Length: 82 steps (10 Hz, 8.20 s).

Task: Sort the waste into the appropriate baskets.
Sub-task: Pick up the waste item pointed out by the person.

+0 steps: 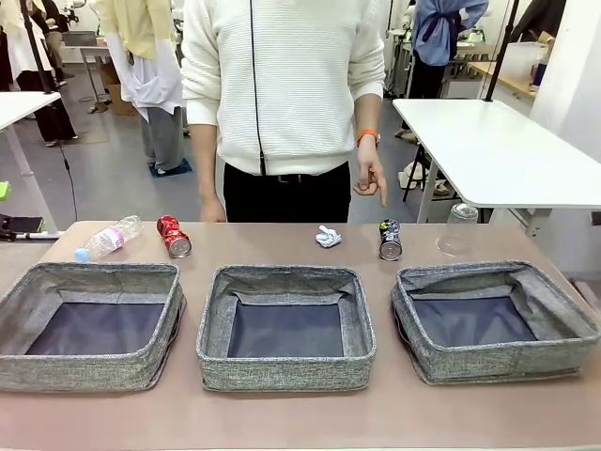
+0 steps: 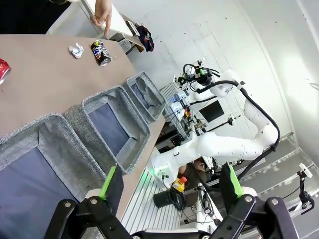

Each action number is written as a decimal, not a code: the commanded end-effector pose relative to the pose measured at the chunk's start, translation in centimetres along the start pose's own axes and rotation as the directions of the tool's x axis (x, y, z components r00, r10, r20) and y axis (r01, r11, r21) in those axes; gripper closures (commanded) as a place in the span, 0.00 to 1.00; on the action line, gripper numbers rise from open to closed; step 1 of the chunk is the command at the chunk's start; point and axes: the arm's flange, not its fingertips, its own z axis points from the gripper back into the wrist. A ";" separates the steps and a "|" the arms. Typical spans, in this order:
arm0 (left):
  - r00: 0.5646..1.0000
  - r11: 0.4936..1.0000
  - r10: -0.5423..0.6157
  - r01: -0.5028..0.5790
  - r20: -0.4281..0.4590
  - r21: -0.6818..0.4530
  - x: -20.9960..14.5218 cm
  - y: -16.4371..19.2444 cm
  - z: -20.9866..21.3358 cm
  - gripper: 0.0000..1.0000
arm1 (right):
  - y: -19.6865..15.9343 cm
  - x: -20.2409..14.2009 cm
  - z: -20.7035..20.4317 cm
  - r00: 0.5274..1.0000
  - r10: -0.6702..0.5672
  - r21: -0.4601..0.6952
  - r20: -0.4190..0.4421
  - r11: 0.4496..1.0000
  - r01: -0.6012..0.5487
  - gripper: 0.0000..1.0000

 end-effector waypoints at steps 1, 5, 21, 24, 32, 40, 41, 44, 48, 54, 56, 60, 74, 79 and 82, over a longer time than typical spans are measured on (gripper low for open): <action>1.000 1.000 -0.026 0.026 0.005 -0.015 0.1 -0.2 0.1 0.00 | 0.1 0.4 0.0 1.000 0.029 0.019 0.009 0.999 -0.029 0.00; 1.000 1.000 -0.026 0.026 0.005 -0.015 0.1 -0.2 0.1 0.00 | 0.0 0.0 0.0 1.000 -0.001 0.002 -0.002 1.000 0.001 0.00; 1.000 1.000 -0.026 0.026 0.005 -0.015 0.1 -0.2 0.1 0.00 | 9.6 1.0 -27.1 0.891 0.222 -0.597 -0.397 0.675 -0.434 0.00; 1.000 1.000 -0.026 0.026 0.005 -0.015 0.1 -0.2 0.1 0.00 | 7.8 4.3 -31.7 0.900 0.108 -0.656 -0.423 0.648 -0.386 0.00; 1.000 1.000 -0.026 0.026 0.005 -0.015 0.1 -0.2 0.1 0.00 | 0.0 7.5 -39.7 0.944 0.010 -0.807 -0.329 0.516 -0.287 0.00; 1.000 1.000 -0.026 0.026 0.005 -0.015 0.1 -0.2 0.1 0.00 | -8.7 12.6 -43.7 0.985 0.059 -0.848 -0.163 0.501 -0.170 0.00; 1.000 1.000 -0.026 0.026 0.005 -0.015 0.1 -0.2 0.1 0.00 | -9.1 12.4 -43.9 0.984 0.044 -0.858 -0.172 0.485 -0.172 0.00; 1.000 1.000 -0.026 0.026 0.005 -0.015 0.1 -0.2 0.1 0.00 | -9.5 12.1 -43.8 0.984 0.037 -0.853 -0.172 0.494 -0.168 0.18; 1.000 1.000 -0.026 0.026 0.005 -0.015 0.1 -0.2 0.1 0.00 | -9.6 12.1 -43.8 0.988 0.031 -0.872 -0.154 0.467 -0.150 1.00; 1.000 1.000 -0.026 0.026 0.005 -0.015 0.1 -0.2 0.1 0.00 | -10.2 11.6 -43.1 0.990 0.002 -0.879 -0.143 0.460 -0.128 1.00; 1.000 1.000 -0.026 0.026 0.005 -0.015 0.1 -0.2 0.1 0.00 | -8.1 12.2 -40.6 0.991 -0.004 -0.876 -0.137 0.468 -0.119 1.00; 1.000 1.000 -0.026 0.026 0.005 -0.015 0.1 -0.2 0.1 0.00 | 5.4 8.4 -29.0 0.968 -0.049 -0.853 -0.245 0.485 -0.191 1.00; 1.000 1.000 -0.026 0.026 0.005 -0.015 0.1 -0.2 0.1 0.00 | 20.7 -4.7 -29.4 0.947 -0.017 -0.784 -0.321 0.566 -0.256 0.62; 1.000 1.000 -0.026 0.026 0.005 -0.015 0.1 -0.2 0.1 0.00 | 35.5 -9.6 -37.1 0.922 -0.192 -0.849 -0.337 0.485 -0.209 0.62; 1.000 1.000 -0.026 0.026 0.005 -0.015 0.1 -0.2 0.1 0.00 | 39.3 -10.2 -36.6 0.928 -0.216 -0.876 -0.303 0.447 -0.182 0.62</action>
